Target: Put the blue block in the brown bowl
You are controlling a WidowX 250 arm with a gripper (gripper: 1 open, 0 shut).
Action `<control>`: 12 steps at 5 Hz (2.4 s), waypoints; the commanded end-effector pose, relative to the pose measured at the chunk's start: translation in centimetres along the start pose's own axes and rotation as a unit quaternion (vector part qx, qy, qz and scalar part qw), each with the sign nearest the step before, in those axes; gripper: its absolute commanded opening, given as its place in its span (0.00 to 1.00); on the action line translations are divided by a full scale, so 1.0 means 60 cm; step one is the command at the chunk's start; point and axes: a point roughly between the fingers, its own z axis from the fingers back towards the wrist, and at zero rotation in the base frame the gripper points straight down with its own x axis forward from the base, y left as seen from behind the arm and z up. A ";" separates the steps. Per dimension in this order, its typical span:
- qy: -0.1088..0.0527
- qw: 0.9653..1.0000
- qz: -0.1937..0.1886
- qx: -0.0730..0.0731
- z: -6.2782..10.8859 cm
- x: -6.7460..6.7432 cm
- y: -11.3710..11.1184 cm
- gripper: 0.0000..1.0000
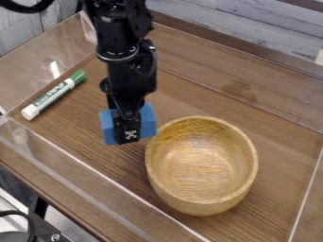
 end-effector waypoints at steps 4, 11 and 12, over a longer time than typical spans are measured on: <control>-0.025 0.999 0.015 0.032 0.033 0.040 0.023 0.00; -0.066 0.994 0.005 0.089 0.032 0.082 0.084 0.00; -0.071 0.993 0.003 0.095 0.027 0.084 0.093 0.00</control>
